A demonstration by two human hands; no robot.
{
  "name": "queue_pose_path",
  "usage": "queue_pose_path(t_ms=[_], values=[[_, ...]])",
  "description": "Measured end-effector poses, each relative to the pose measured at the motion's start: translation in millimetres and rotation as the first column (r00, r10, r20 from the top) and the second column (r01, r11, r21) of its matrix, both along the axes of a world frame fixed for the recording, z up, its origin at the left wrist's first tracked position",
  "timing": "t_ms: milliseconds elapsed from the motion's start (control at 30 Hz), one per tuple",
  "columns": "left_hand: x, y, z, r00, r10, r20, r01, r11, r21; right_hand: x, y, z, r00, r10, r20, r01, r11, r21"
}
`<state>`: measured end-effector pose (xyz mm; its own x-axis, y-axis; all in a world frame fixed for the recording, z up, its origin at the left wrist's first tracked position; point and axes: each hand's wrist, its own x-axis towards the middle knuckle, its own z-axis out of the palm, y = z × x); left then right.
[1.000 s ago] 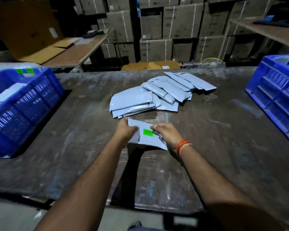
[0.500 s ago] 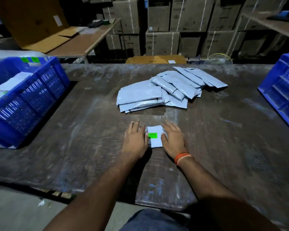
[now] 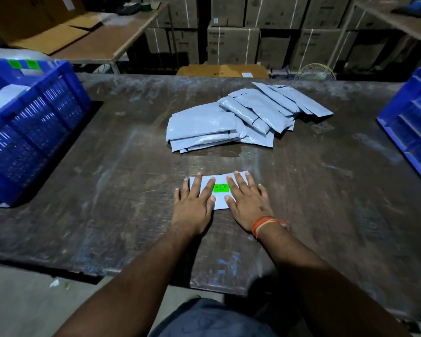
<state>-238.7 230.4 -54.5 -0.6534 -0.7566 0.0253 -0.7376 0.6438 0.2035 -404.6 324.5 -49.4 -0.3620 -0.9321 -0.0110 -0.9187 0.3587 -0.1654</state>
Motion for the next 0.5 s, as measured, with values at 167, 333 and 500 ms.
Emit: queue_pose_path(t_ms=[167, 333, 500], values=[[8, 1, -1, 0.999, 0.043, 0.003, -0.043, 0.999, -0.002, -2, 6, -2, 0.996, -0.08, 0.036, 0.08, 0.997, 0.007], [12, 0, -2, 0.995, 0.102, 0.021, -0.103, 0.994, 0.043, -5, 9, -1, 0.994, -0.109, 0.015, 0.108, 0.993, 0.046], [-3, 1, 11, 0.982, 0.189, 0.024, -0.19, 0.98, 0.063, -11, 9, 7, 0.973, -0.226, 0.046, 0.225, 0.974, 0.026]])
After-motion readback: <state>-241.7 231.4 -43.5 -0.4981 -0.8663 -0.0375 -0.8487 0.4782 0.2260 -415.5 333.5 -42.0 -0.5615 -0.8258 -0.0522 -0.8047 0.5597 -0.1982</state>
